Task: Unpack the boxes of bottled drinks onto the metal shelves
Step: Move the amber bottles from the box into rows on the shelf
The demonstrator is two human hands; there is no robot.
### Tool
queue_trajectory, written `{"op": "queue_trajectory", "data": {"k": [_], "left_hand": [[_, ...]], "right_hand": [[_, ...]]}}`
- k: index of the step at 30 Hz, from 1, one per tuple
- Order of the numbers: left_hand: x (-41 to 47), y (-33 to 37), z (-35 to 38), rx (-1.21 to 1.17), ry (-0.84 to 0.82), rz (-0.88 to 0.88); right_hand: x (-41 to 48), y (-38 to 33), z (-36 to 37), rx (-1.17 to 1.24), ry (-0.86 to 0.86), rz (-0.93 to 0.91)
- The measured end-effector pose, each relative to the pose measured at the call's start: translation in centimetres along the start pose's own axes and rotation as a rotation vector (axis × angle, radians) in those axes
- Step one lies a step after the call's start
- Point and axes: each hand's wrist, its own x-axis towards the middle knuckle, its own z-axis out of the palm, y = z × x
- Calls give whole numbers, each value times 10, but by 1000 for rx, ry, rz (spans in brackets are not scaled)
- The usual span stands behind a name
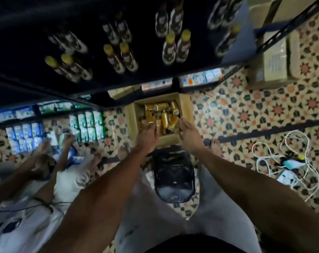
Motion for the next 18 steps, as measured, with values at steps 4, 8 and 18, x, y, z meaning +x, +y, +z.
{"op": "queue_trajectory", "data": {"k": [4,8,18], "left_hand": [[37,-32,56,-15,-38,-8],[94,-63,107,-18,-39,6],[212,-111,210,8,-77,-42]], "right_hand": [[35,30,50,49,-44,11],[82,69,112,107,-55,48],[190,151,218,416,-256,372]]}}
